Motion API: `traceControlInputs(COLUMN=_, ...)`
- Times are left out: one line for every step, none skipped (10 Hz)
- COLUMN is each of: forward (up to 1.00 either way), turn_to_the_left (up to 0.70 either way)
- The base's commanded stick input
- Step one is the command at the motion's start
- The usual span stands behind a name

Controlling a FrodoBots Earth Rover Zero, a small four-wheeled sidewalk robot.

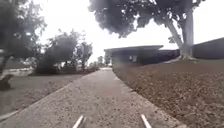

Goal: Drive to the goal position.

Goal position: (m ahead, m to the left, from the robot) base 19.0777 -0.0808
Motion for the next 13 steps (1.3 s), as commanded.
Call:
traceControlInputs(forward=0.97, turn_to_the_left=0.00)
traceControlInputs(forward=0.97, turn_to_the_left=0.00)
traceControlInputs(forward=0.97, turn_to_the_left=0.00)
traceControlInputs(forward=0.97, turn_to_the_left=0.00)
traceControlInputs(forward=0.98, turn_to_the_left=0.00)
traceControlInputs(forward=0.98, turn_to_the_left=0.00)
traceControlInputs(forward=0.98, turn_to_the_left=0.00)
traceControlInputs(forward=0.98, turn_to_the_left=0.04)
traceControlInputs(forward=0.98, turn_to_the_left=0.34)
traceControlInputs(forward=0.98, turn_to_the_left=0.39)
traceControlInputs(forward=0.98, turn_to_the_left=0.38)
traceControlInputs(forward=0.98, turn_to_the_left=0.24)
traceControlInputs(forward=0.98, turn_to_the_left=0.09)
